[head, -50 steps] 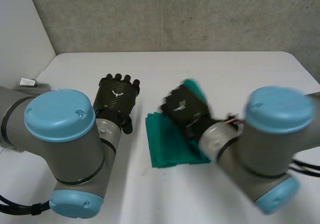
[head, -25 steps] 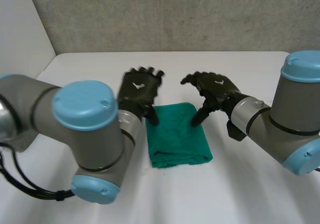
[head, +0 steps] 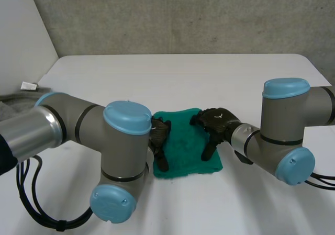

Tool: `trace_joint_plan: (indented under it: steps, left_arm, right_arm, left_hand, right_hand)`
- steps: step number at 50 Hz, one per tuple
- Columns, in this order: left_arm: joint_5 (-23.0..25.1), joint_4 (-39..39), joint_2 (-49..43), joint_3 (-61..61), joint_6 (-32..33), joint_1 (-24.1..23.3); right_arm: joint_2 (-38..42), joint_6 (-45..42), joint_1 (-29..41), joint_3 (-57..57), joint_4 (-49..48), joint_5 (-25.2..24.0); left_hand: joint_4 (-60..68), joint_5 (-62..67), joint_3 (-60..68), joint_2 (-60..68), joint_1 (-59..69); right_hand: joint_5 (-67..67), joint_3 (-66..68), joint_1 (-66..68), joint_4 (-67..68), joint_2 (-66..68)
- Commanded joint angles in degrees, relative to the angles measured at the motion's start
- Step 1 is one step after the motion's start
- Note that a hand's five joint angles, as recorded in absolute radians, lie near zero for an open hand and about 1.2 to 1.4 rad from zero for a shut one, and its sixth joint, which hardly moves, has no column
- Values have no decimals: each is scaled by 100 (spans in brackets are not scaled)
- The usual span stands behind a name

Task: Fold the laundry.

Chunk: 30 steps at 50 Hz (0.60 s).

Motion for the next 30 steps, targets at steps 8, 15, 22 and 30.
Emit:
trace_joint_plan:
  steps: [8, 15, 22, 30]
  left_arm:
    - [152, 46, 1176, -39, -26, 7]
    - [995, 11, 2002, -197, -34, 51]
    - [1901, 11, 2627, -505, -43, 148]
    - [2069, -7, 2803, -575, -61, 130]
  right_arm:
    - [-1283, 320, -78, 742, -593, 314]
    - [-2277, 759, -438, 1595, -964, 1061]
    - [-2585, 918, -570, 2421, -937, 1123]
    - [-2567, 1005, -544, 3160, -1095, 939]
  left_hand:
    - [-121, -224, -164, -127, -43]
    - [-138, -241, -181, -144, -60]
    - [-137, -241, -181, -144, -60]
    - [-104, -208, -147, -110, -27]
  right_hand:
    - [-96, -82, 11, -138, -156]
    - [-559, -545, -453, -601, -619]
    - [-559, -545, -453, -601, -619]
    - [-559, -545, -453, -601, -619]
